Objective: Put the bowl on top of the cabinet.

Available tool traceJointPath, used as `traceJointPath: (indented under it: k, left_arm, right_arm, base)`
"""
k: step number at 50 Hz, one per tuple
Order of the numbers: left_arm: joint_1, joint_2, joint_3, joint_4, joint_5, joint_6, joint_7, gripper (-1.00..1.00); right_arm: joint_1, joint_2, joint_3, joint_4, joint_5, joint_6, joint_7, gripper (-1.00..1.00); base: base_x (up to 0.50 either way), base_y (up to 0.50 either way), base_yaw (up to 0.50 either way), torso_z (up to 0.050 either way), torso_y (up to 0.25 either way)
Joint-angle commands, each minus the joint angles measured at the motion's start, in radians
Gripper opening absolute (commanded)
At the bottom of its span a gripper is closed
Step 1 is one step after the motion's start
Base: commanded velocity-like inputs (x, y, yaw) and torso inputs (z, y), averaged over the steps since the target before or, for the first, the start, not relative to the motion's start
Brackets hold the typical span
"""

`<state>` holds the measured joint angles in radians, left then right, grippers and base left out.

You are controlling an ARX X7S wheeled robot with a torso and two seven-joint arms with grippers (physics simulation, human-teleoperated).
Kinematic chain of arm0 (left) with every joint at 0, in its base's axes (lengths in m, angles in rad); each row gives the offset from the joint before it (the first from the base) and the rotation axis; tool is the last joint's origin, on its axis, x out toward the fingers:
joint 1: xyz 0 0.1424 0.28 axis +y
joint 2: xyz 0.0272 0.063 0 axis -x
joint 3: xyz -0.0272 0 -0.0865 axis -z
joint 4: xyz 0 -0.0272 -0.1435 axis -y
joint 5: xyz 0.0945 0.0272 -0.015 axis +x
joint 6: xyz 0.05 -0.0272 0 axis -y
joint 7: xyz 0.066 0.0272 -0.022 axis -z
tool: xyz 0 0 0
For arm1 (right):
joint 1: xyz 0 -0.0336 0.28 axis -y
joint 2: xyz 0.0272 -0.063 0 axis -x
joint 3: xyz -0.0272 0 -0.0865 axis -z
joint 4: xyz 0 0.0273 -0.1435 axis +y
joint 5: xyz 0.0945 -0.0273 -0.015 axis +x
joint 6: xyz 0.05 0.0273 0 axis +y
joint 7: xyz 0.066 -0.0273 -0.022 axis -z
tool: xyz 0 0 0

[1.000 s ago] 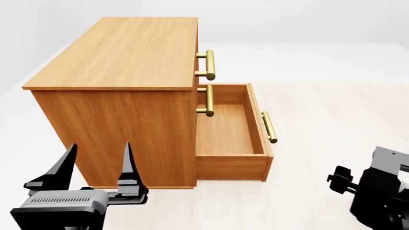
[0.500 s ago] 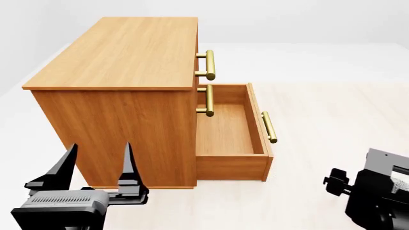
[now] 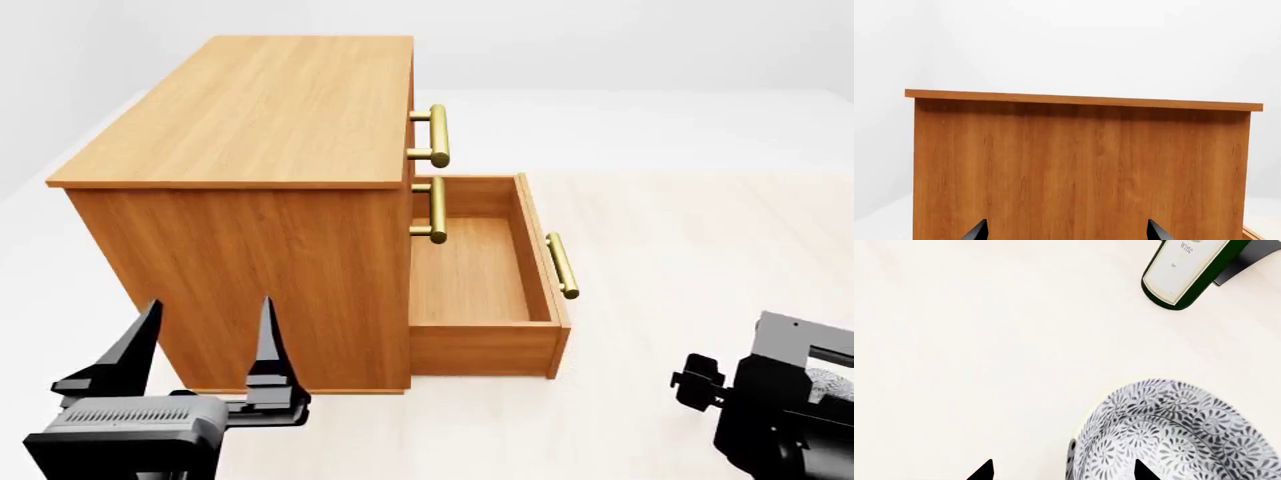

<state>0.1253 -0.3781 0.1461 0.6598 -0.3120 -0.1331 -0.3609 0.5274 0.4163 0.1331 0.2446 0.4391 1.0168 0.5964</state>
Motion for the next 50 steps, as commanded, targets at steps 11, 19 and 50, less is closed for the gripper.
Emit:
traceJointPath:
  k: [11,19,50]
  left_arm:
    - [0.0,-0.006,0.003,0.004,-0.003,-0.001,-0.008,1.0]
    - [-0.002,-0.008,0.004,0.004,-0.005,-0.002,-0.011,1.0]
    - [-0.004,-0.014,0.004,-0.002,-0.016,0.003,-0.02,1.0]
  right_arm:
    - [-0.008,-0.003,-0.007,0.015,0.011,-0.011,-0.004,1.0]
    - [-0.01,-0.001,-0.007,0.004,0.012,-0.011,-0.003,-1.0]
    - [0.101,0.026,0.014,-0.452,0.126,0.315,0.117,-1.0]
  base:
    - [0.0,0.0,0.0,0.0,0.0]
    - [0.0,0.0,0.0,0.0,0.0]
    - [0.0,0.0,0.0,0.0,0.0]
